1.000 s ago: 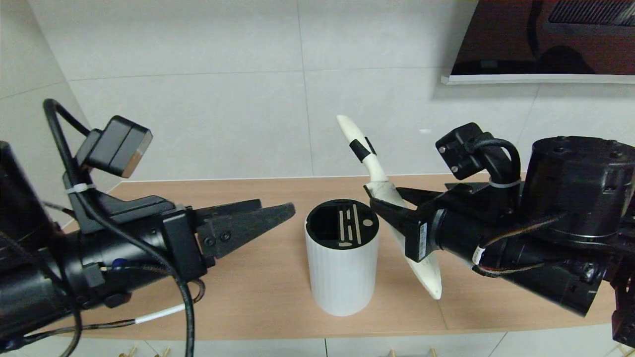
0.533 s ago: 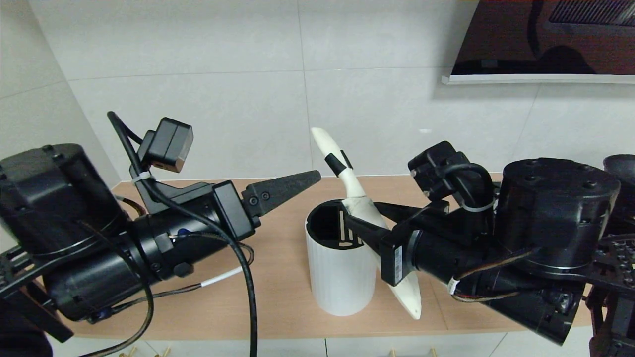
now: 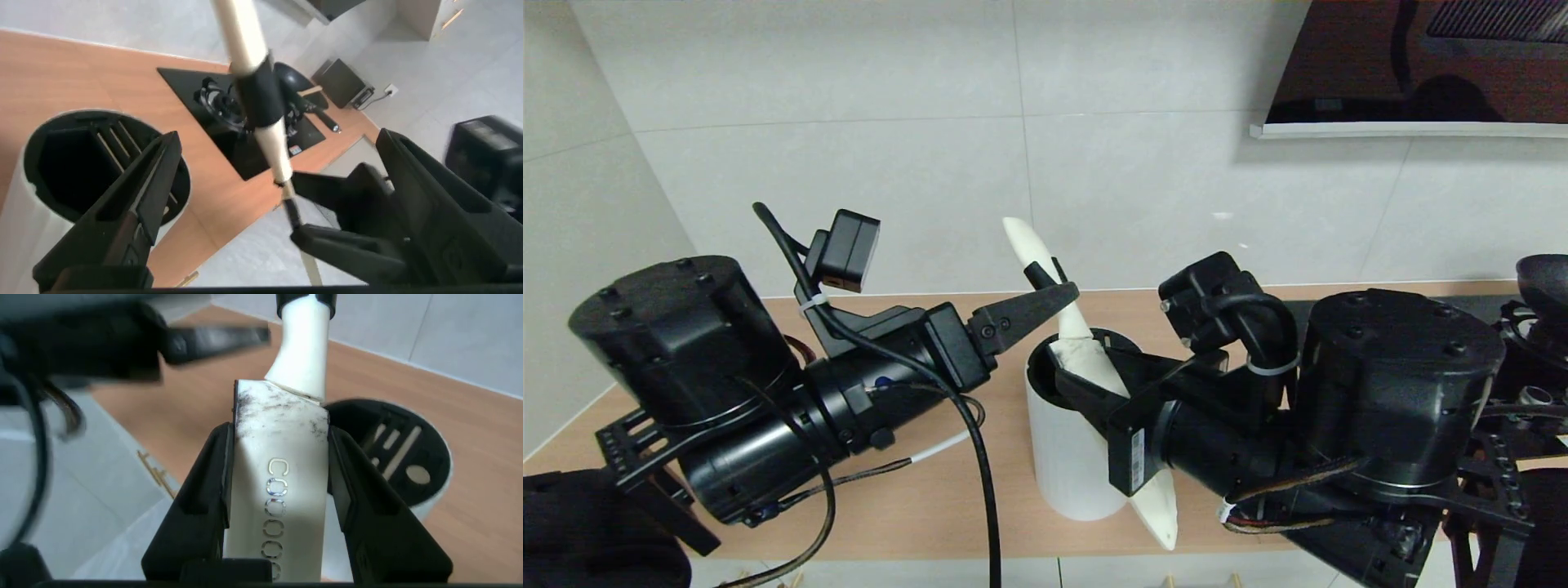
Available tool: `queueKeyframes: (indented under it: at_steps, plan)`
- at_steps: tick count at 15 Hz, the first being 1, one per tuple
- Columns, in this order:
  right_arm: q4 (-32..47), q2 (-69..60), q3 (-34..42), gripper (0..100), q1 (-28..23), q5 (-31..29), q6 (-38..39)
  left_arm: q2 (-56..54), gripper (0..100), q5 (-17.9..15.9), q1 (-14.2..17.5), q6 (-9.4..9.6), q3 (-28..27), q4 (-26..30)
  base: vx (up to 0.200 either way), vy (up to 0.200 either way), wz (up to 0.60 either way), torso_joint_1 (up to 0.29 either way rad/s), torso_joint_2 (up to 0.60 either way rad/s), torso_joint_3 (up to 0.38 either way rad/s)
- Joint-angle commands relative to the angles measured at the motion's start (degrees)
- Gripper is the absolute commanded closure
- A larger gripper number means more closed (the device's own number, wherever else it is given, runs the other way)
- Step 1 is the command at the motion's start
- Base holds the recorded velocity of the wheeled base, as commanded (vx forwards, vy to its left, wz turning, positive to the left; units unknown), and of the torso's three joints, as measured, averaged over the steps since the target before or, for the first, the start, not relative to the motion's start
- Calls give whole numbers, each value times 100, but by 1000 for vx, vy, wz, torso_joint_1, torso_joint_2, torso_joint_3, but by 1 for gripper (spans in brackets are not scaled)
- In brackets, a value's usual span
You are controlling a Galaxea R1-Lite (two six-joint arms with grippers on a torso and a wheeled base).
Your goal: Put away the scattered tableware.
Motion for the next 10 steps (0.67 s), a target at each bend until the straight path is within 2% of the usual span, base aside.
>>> queueKeyframes:
  at_steps: [1,10]
  plan:
    - [-6,102,17,100,127,-1,6,127,0,10,0,-2,2,-72,0,0,0,0,0,0]
    - [-77,208,44,100,241,-27,23,215,0,36,0,-2,2,-292,0,0,0,0,0,0]
